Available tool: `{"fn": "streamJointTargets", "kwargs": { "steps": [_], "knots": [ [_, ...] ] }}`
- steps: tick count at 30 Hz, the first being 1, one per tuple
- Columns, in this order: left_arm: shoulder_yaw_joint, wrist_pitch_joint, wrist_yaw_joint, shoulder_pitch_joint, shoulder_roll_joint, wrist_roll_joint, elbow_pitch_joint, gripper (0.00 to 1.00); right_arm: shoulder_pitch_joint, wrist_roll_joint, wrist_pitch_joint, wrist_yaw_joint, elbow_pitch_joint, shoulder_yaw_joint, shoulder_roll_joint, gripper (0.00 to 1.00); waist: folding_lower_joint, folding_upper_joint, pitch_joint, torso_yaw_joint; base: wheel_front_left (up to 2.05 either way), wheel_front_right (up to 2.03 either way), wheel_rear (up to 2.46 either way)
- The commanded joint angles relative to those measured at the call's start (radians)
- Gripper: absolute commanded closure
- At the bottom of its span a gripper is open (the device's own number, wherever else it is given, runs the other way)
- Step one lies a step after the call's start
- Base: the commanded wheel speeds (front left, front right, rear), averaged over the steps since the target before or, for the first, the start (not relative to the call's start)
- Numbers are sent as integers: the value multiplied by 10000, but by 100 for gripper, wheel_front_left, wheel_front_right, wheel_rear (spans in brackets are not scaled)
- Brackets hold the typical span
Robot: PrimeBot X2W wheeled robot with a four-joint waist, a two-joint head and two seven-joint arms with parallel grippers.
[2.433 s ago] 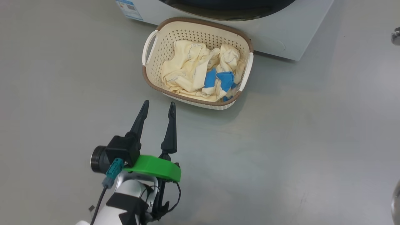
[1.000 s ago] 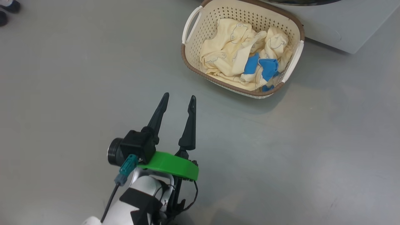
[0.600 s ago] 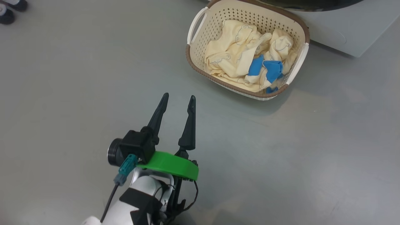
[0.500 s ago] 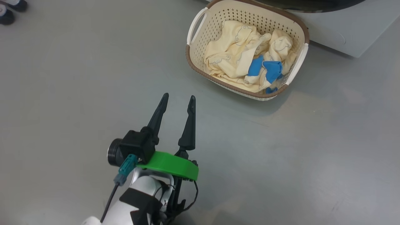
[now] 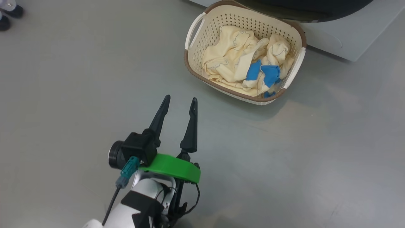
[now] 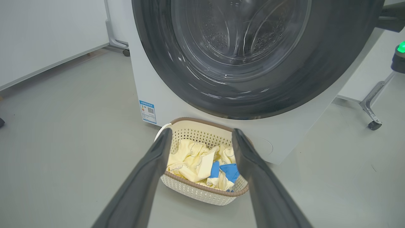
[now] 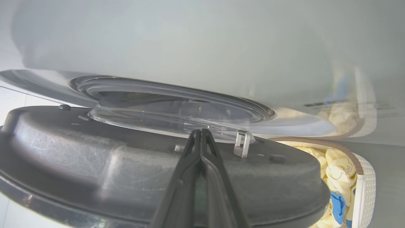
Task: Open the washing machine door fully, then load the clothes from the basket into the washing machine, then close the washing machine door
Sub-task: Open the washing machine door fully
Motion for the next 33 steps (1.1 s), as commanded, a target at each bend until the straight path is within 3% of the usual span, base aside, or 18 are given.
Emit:
{"fn": "streamJointTargets", "kwargs": {
  "steps": [1, 33],
  "knots": [
    [392, -111, 3, 59, 162, 121, -211, 0, 38, 102, 188, 2, -350, 189, 389, 100, 0, 0, -56, -36, 0, 0, 0],
    [592, -111, -201, 402, 162, 644, 166, 0, 1998, 1008, 804, 2, -1044, 1420, 1425, 100, 0, 0, -1097, -687, 0, 0, 0]
  ]
}}
